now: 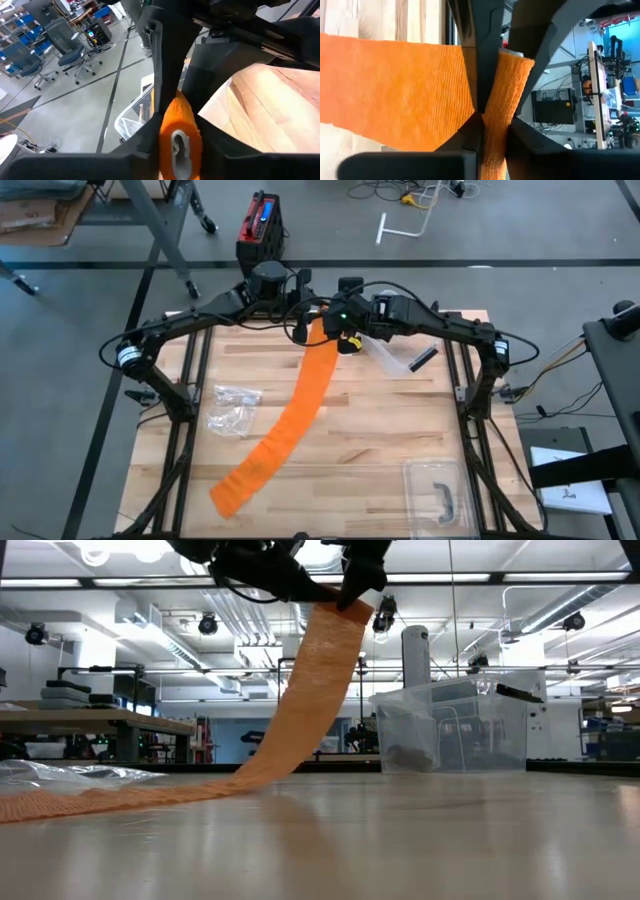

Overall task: Roll bandage
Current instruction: Roll the orange bandage on the table

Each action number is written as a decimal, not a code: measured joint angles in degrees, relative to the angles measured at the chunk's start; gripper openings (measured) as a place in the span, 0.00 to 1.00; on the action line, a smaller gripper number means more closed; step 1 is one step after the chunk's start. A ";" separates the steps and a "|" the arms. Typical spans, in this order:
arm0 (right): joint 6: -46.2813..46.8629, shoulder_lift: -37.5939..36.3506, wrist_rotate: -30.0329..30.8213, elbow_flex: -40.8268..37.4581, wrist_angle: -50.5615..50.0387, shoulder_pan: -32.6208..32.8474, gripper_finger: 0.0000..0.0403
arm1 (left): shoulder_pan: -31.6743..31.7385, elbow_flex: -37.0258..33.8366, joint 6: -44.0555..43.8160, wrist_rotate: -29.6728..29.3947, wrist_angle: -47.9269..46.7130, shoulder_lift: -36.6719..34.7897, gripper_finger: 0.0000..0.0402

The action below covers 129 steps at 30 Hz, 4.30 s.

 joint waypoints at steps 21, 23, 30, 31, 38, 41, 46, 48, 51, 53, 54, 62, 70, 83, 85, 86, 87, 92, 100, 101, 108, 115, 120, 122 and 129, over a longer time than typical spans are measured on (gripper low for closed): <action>18.32 -30.58 -22.56 -29.47 36.36 -0.22 0.64 | 1.43 -0.05 -4.80 10.24 2.99 -11.09 0.09; 20.35 -32.08 -25.73 -35.61 48.03 -0.97 0.65 | 2.24 -0.36 -6.01 13.41 5.64 -11.45 0.09; 37.79 -31.85 -36.14 -42.54 66.51 -7.17 0.63 | 3.10 -2.58 -7.18 19.46 12.67 -11.90 0.09; 41.01 -31.48 -38.32 -42.36 66.44 -8.19 0.62 | 3.08 -2.58 -6.65 19.63 12.91 -11.94 0.09; 60.05 -29.30 -47.98 -40.70 67.10 -10.62 0.64 | 3.10 -2.58 -2.69 19.77 13.11 -11.99 0.09; 64.05 -28.34 -48.17 -40.74 67.56 -10.60 0.68 | 3.08 -2.58 -1.21 19.76 13.43 -11.99 0.09; 67.36 -26.55 -48.14 -40.23 68.35 -10.60 0.72 | 3.10 -2.58 0.06 19.56 13.54 -11.99 0.10; 68.47 -25.70 -48.89 -39.72 68.54 -10.60 0.73 | 3.10 -2.58 0.08 18.73 13.54 -11.99 0.10; 68.59 -23.99 -49.06 -38.18 68.91 -10.23 0.71 | 3.21 -2.58 0.91 17.81 13.47 -11.99 0.10; 68.63 -23.28 -49.15 -37.39 68.72 -10.21 0.69 | 3.29 -2.58 1.91 17.57 13.06 -11.99 0.10; 68.62 -22.97 -49.13 -36.91 68.73 -10.21 0.68 | 3.37 -2.58 2.22 17.40 12.80 -11.99 0.10; 70.18 -22.18 -48.81 -34.97 67.53 -10.23 0.58 | 3.84 -2.58 4.57 17.17 11.98 -11.99 0.10; 69.92 -22.16 -48.57 -35.06 67.12 -10.24 0.47 | 4.17 -2.58 4.77 17.20 12.46 -11.99 0.10; 68.22 -22.18 -49.03 -35.13 65.45 -10.23 0.46 | 4.22 -2.58 4.56 17.09 12.73 -11.97 0.10; 68.23 -22.18 -49.05 -35.13 65.44 -10.23 0.47 | 4.22 -2.58 4.56 16.94 12.93 -11.97 0.10; 68.39 -22.18 -49.03 -35.13 65.47 -10.23 0.47 | 4.22 -2.58 4.56 16.92 12.93 -11.97 0.10; 68.42 -22.18 -49.02 -35.15 65.54 -10.23 0.47 | 4.22 -2.58 4.57 16.92 12.93 -11.97 0.10; 69.14 -22.18 -48.85 -35.17 65.90 -10.23 0.45 | 4.22 -2.58 4.58 16.94 13.01 -11.97 0.10; 68.66 -22.18 -48.16 -35.19 66.28 -10.19 0.36 | 4.22 -2.58 3.12 16.89 13.23 -11.97 0.11; 68.34 -22.18 -47.62 -35.19 66.33 -10.10 0.34 | 4.24 -2.58 1.96 16.77 13.43 -11.97 0.12; 61.40 -22.18 -46.59 -35.20 66.25 -10.10 0.27 | 5.39 -2.58 -9.94 15.37 11.66 -12.35 0.30; 48.86 -22.08 -45.12 -35.21 66.35 -10.10 0.26 | 8.54 -2.58 -28.23 16.67 10.28 -12.29 0.57; 42.13 -21.39 -44.93 -35.21 66.61 -9.86 0.25 | 10.05 -2.58 -36.72 24.48 12.39 -11.45 0.71; 40.24 -20.72 -44.62 -35.21 67.47 -9.71 0.24 | 10.05 -2.56 -38.90 26.19 13.44 -11.04 0.73; 37.95 -19.06 -44.30 -35.21 67.97 -9.71 0.22 | 10.23 -2.56 -40.54 26.45 13.78 -9.50 0.73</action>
